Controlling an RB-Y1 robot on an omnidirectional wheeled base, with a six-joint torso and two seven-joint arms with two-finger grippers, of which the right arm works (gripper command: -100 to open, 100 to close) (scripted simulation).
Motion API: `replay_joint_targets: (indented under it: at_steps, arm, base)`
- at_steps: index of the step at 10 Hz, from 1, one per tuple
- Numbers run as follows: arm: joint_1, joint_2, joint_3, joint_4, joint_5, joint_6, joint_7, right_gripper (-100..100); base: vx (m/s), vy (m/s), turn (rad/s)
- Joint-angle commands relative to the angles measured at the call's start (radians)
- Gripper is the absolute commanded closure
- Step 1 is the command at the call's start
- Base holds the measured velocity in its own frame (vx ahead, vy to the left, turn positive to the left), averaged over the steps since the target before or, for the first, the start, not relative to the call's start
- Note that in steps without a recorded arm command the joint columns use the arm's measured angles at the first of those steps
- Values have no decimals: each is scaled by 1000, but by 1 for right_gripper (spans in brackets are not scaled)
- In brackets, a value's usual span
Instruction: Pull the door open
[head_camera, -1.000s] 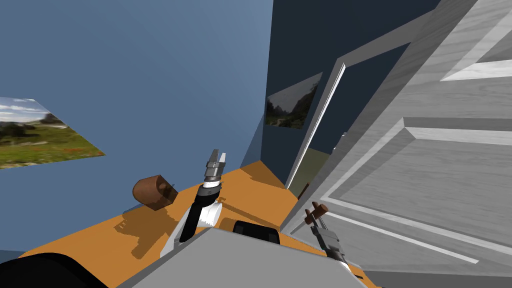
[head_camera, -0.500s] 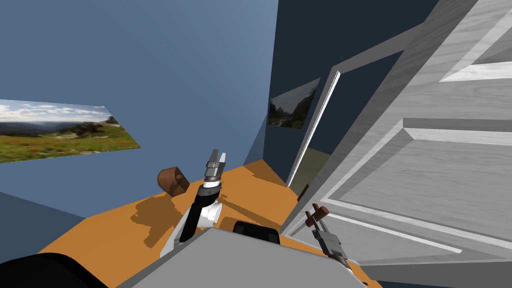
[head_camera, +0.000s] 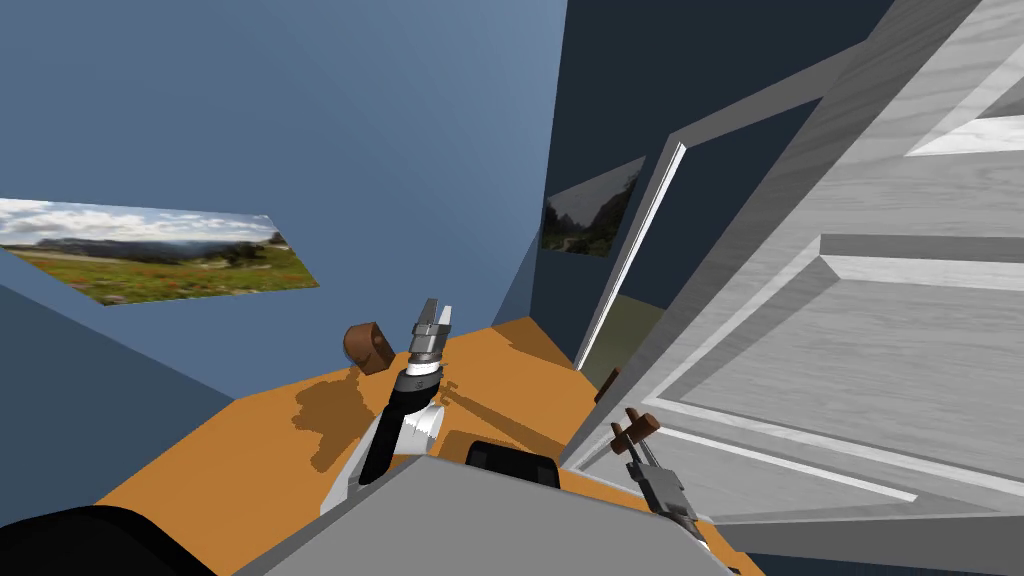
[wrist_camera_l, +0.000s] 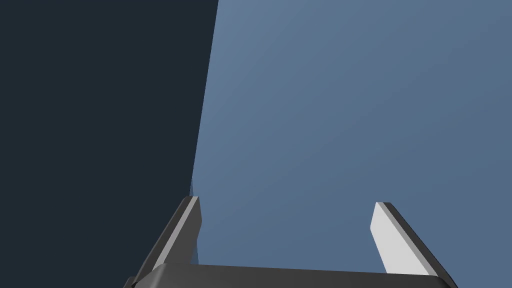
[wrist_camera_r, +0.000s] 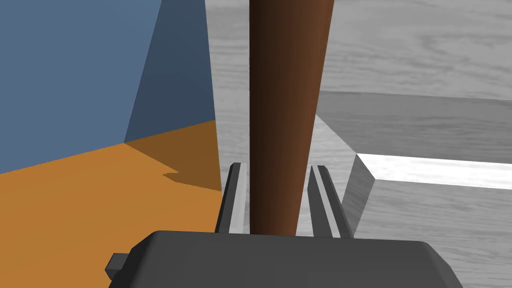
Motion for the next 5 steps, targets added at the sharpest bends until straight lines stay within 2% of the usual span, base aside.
replay_joint_targets:
  at_steps: [1,5]
  arm:
    - [2,-5,7,13,5,-12,-9,100]
    - [-3,-19,22,43,15,-45,-34,100]
  base:
    - [-192,-46,133]
    - [-208,-37,138]
